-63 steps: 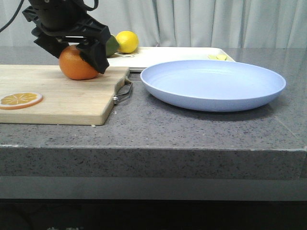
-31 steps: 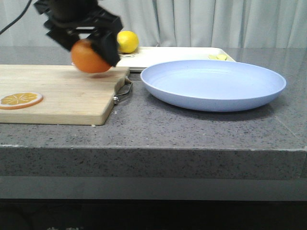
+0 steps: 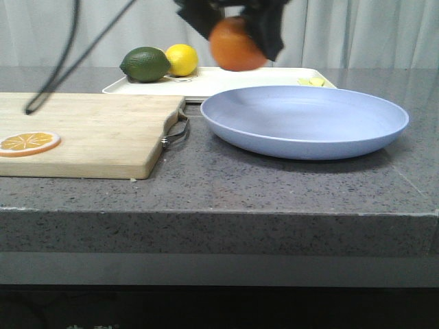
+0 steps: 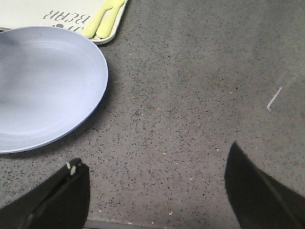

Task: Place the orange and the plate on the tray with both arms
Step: 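Carry the orange with the left gripper over the blue plate and lower it, then open the left gripper and raise it away from the orange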

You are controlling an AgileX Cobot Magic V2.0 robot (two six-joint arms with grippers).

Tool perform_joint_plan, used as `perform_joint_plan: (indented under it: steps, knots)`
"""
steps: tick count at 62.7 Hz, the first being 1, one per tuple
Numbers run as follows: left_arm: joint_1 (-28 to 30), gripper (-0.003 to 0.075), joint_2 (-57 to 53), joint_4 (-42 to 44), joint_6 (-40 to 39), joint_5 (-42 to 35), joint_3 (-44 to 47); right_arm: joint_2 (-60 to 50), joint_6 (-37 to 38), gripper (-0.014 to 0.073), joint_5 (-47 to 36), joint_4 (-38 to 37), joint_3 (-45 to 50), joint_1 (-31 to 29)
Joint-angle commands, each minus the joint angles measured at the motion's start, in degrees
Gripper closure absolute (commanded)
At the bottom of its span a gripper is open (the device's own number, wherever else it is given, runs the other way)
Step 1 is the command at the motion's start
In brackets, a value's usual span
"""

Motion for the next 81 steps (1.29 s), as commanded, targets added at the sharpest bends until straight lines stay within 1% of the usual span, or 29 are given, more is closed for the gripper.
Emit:
perform_joint_plan:
  steps: [1, 11, 30, 35, 37, 42, 46, 63, 76, 81]
  knots:
    - [-1.8, 0.0330, -1.0, -0.1, -0.1, -2.6, -4.4, 0.5, -0.6, 0.0004, -3.8, 0.0, -2.0, -0.4]
    - [-3.3, 0.0330, 1.7, -0.2, -0.1, -2.6, -6.2, 0.5, -0.6, 0.0004, -3.8, 0.0, -2.0, -0.4]
    - [-4.8, 0.0323, 5.1, -0.7, -0.1, -2.1, -6.3, 0.5, -0.6, 0.0004, -3.9, 0.0, -2.0, -0.4]
    - [-5.2, 0.0262, 5.4, -0.7, -0.1, -1.6, -6.3, 0.5, -0.6, 0.0004, -3.9, 0.0, -2.0, -0.4]
    - [-5.3, 0.0217, 5.4, -0.7, -0.1, -1.6, -6.3, 0.5, -0.6, 0.0004, -3.9, 0.0, -2.0, -0.4]
    - [-5.5, 0.0134, 5.4, -0.7, -0.1, -1.4, -6.3, 0.5, -0.6, 0.0004, -3.9, 0.0, -2.0, -0.4]
    - [-5.6, 0.0107, 5.4, -0.7, -0.1, -1.0, -6.3, 0.5, -0.6, 0.0004, -4.1, 0.0, -2.0, -0.4]
    - [-5.6, 0.0108, 1.7, -0.8, -0.9, 1.5, -6.3, 0.5, -0.6, 0.0004, -4.6, 0.0, -2.0, -0.4]
    - [-5.6, 0.0108, -6.5, -0.8, -2.1, 3.9, -6.3, 0.5, -0.6, 0.0004, -4.6, 0.0, -2.0, -0.4]
    - [-5.6, 0.0108, -10.4, -0.8, -2.1, 4.6, -5.0, 0.5, -0.6, 0.0004, -4.6, 0.0, -2.0, -0.4]
